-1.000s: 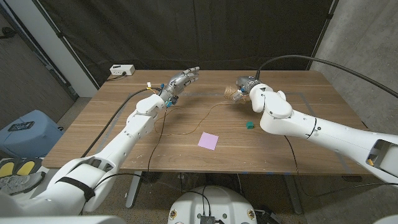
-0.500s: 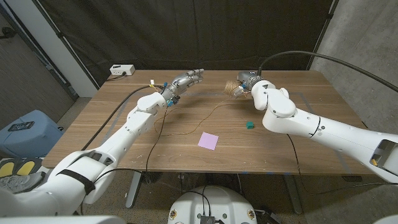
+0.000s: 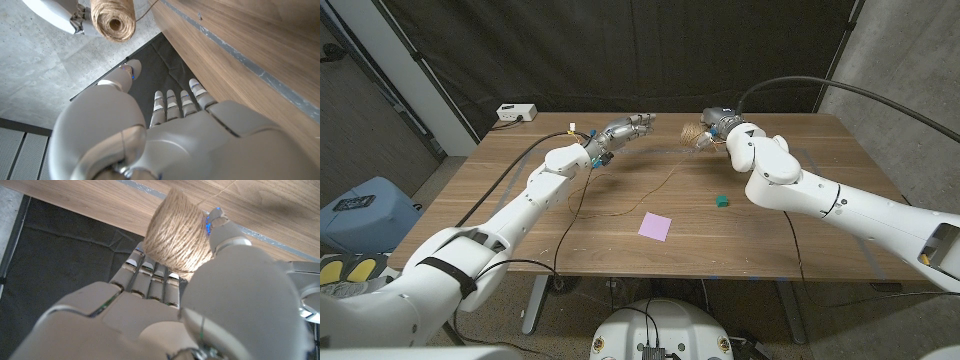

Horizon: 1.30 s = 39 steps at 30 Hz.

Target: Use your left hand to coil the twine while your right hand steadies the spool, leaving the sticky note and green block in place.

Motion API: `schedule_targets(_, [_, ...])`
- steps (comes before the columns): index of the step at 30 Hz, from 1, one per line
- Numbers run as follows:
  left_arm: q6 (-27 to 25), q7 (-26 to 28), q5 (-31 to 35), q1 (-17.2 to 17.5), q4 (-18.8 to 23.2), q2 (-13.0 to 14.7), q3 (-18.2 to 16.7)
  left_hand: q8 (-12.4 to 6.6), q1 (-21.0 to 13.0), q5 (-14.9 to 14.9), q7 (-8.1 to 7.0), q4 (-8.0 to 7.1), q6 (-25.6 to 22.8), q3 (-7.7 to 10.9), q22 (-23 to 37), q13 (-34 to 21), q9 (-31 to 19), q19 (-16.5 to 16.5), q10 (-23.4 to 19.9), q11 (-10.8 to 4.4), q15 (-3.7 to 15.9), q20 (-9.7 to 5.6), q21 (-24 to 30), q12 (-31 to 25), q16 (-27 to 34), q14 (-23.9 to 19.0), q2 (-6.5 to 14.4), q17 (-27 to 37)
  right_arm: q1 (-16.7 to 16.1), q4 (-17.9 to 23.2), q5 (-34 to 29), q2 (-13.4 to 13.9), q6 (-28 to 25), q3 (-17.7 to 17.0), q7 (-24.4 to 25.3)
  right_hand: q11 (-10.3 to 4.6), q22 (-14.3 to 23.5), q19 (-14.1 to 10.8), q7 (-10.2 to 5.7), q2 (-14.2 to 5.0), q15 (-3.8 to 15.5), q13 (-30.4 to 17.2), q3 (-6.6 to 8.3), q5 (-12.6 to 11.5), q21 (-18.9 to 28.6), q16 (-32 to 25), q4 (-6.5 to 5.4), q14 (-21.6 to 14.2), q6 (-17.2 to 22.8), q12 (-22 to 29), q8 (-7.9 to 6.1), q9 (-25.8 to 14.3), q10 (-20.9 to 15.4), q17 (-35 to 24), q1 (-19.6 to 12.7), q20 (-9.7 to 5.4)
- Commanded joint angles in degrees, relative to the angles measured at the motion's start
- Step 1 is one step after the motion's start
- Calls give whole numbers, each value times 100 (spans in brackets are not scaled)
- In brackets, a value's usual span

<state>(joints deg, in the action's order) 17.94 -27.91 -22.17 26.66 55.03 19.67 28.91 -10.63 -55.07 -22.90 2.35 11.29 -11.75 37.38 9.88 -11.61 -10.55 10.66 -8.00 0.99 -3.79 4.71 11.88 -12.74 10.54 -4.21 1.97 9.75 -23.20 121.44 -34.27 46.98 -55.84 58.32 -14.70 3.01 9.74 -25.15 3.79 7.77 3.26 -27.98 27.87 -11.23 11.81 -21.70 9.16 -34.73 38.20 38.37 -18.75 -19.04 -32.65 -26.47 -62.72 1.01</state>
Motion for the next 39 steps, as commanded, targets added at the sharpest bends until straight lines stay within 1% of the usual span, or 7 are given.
schedule_targets(1, [99,-265,95,-342,-483,-143,265,-39,-131,3,8,-12,16,-6,19,-37,-8,48,-35,-23,-17,-15,-6,-49,42,-94,-40,17,-35,97,53,62,138,-176,-3,-409,24,-48,-75,-265,415,-24,-22,-7,-16,-40,-7,-66,167,35,-16,-16,-483,-31,-227,-13])
schedule_targets(9, [198,-297,145,-485,-768,-257,349,-117,-469,99,15,-85,-157,-117,54,-131,-21,176,-303,-188,150,-67,41,-186,187,-597,-155,73,-1,77,77,47,304,-251,22,-420,27,-134,-81,-264,423,-31,-4,-7,12,-35,6,-145,200,56,-17,-27,-521,-14,-260,-5])
schedule_targets(11, [209,-310,156,-519,-827,-282,368,-151,-508,136,-17,-137,-262,-175,66,-180,-28,240,-438,-278,219,-71,68,-262,254,-762,-105,114,13,67,62,35,338,-249,21,-426,27,-143,-80,-257,423,-33,2,-8,14,-30,10,-169,222,63,-22,-29,-532,-5,-267,-2])
schedule_targets(18, [252,-267,216,-573,-940,-336,425,-240,-484,291,-76,-207,-658,-462,97,-374,-54,421,-747,-328,303,-78,146,-556,376,-1079,-85,237,46,71,22,-12,418,-273,35,-449,29,-150,-92,-282,434,-45,-23,3,10,-55,-3,-178,238,81,-17,-39,-555,-44,-271,-4])
schedule_targets(23, [250,-248,238,-586,-965,-368,459,-250,-456,362,-73,-215,-764,-590,107,-440,-60,468,-822,-349,324,-84,166,-652,410,-1172,-126,272,106,102,-35,-24,461,-257,-25,-537,29,-158,-89,-281,444,-44,-17,3,7,-40,-5,-213,294,107,-29,-47,-621,-34,-275,-3])
schedule_targets(32, [320,-264,307,-667,-1126,-470,552,-301,-378,509,-91,-251,-1043,-797,119,-556,-74,545,-978,-377,364,-101,198,-836,432,-1254,-161,320,111,117,-79,-55,650,-284,1,-530,31,-163,-93,-307,434,-53,-56,16,3,-66,-19,-207,315,121,-24,-59,-641,-84,-275,-16])
schedule_targets(39, [381,-358,333,-787,-1416,-618,626,-294,-370,558,-88,-246,-1087,-866,124,-603,-80,571,-976,-380,374,-91,209,-885,431,-1275,-181,330,101,122,-43,-89,745,-366,33,-536,32,-168,-90,-315,449,-49,-72,23,1,-88,-15,-258,343,143,-24,-70,-702,-104,-292,-29])
